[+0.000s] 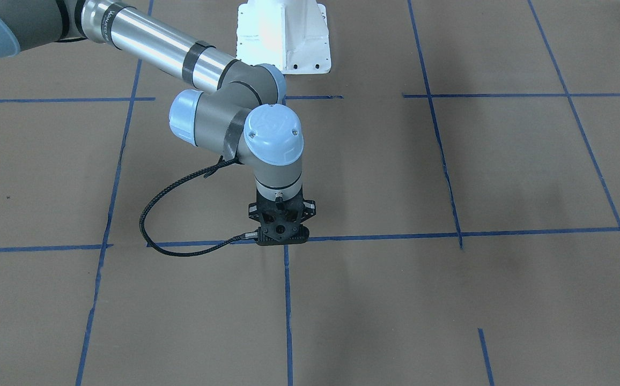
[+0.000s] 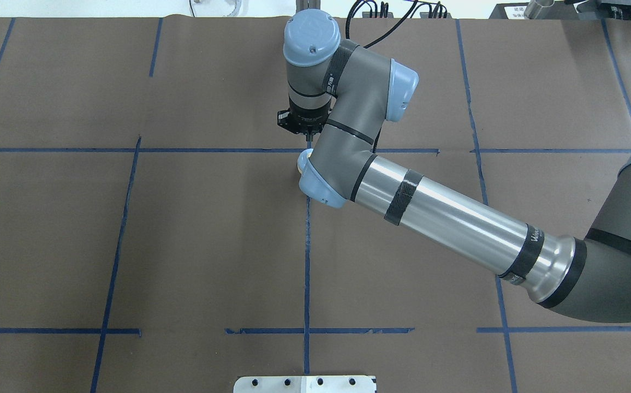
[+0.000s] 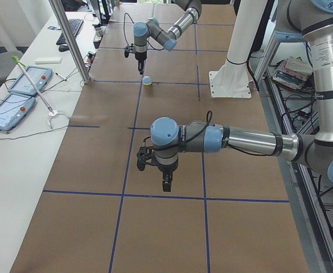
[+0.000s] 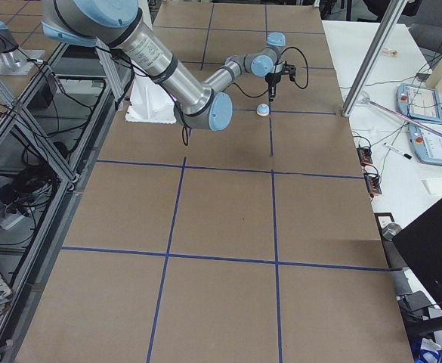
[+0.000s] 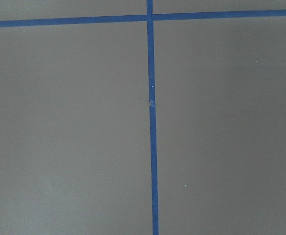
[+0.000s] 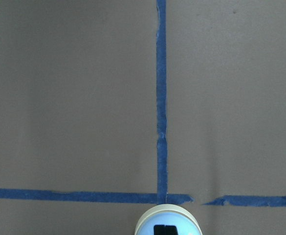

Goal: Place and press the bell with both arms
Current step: 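Press down on the bell's button with the right gripper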

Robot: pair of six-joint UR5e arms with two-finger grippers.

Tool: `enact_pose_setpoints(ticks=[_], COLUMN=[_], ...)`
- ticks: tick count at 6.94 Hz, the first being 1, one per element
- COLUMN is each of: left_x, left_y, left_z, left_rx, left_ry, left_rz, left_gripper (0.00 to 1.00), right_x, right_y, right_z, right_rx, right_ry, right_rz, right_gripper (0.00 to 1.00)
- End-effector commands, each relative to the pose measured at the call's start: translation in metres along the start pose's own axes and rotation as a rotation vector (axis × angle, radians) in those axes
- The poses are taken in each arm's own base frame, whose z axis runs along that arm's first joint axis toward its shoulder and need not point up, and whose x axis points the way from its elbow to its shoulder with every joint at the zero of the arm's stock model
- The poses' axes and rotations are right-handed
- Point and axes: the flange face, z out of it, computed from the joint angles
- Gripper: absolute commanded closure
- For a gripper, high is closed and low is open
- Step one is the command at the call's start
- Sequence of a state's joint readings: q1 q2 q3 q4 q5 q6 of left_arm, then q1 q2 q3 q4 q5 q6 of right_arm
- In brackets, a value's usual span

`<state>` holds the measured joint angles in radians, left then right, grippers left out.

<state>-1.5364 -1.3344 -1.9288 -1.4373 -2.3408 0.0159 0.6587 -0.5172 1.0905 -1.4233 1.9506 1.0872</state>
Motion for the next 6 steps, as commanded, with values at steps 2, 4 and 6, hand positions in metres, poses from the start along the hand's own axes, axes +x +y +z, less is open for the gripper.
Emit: enact_pose_setpoints(ticks=[2, 4, 6], left_x=[-0.001, 0.0, 0.0], left_y=[0.0, 0.0, 0.0], left_z=[0.0, 0.001, 0.0], left_rx=[-0.001, -0.002, -0.001], left_ry=[0.0, 0.0, 0.0], left_rz=[-0.004, -0.003, -0.002], left_gripper=[0.0, 0.0, 0.0], right_x=[-0.008, -0.01, -0.01], right_y=[0.009, 0.019, 0.021], right_z=[0.001, 0.008, 0.012], right_rx=[-0.048, -0.065, -0.061], right_ry=[0.039, 0.053, 0.058], right_rz=[0.019, 0.015, 0.014], right_gripper=[1.0, 1.0, 1.0])
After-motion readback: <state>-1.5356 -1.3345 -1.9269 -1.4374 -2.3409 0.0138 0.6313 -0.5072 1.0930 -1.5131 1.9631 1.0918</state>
